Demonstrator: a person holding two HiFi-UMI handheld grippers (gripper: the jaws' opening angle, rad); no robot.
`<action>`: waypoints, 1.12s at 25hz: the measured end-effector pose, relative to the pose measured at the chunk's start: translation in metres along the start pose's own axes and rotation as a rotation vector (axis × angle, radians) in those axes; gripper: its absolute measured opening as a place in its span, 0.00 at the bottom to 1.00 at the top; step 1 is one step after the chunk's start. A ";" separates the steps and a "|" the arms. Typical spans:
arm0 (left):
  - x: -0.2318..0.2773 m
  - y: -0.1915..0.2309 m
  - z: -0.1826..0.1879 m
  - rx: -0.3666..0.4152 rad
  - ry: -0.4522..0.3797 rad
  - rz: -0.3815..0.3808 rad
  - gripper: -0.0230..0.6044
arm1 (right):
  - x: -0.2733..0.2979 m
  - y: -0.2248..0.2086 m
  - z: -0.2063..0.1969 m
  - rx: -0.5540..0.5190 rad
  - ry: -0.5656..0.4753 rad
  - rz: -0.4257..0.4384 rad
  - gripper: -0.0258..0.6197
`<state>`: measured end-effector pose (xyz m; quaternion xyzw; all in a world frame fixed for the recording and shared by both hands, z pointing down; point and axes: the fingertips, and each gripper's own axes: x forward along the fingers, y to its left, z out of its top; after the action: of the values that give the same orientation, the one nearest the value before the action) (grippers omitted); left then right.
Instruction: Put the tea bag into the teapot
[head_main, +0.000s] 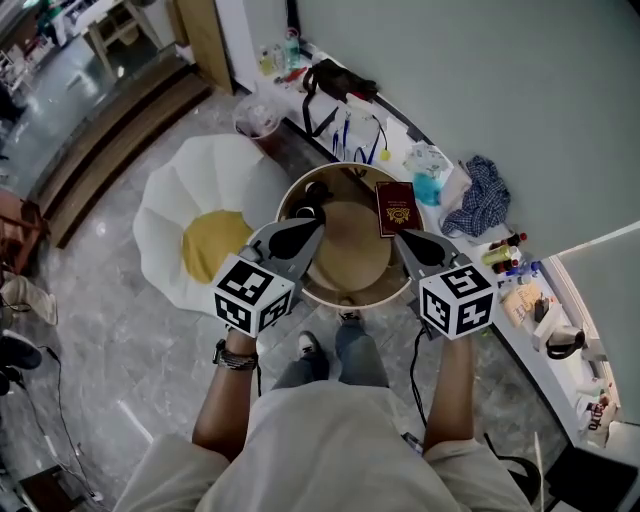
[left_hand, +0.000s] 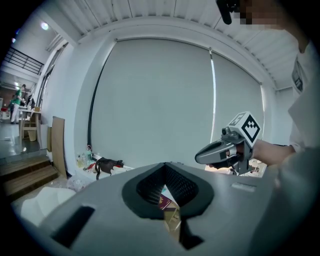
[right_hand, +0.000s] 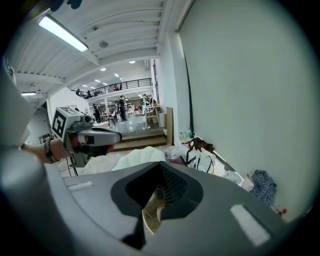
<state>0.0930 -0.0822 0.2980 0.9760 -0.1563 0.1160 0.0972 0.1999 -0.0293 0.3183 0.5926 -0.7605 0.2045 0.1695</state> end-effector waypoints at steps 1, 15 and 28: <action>-0.001 -0.002 0.004 0.003 -0.010 -0.001 0.05 | -0.005 0.000 0.003 -0.002 -0.013 -0.008 0.05; -0.038 -0.037 0.078 0.129 -0.168 0.020 0.05 | -0.086 0.011 0.065 -0.058 -0.221 -0.095 0.05; -0.070 -0.061 0.114 0.263 -0.235 0.042 0.05 | -0.126 0.048 0.103 -0.133 -0.339 -0.116 0.05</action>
<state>0.0707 -0.0316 0.1618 0.9837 -0.1705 0.0228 -0.0527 0.1824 0.0330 0.1613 0.6489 -0.7545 0.0409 0.0895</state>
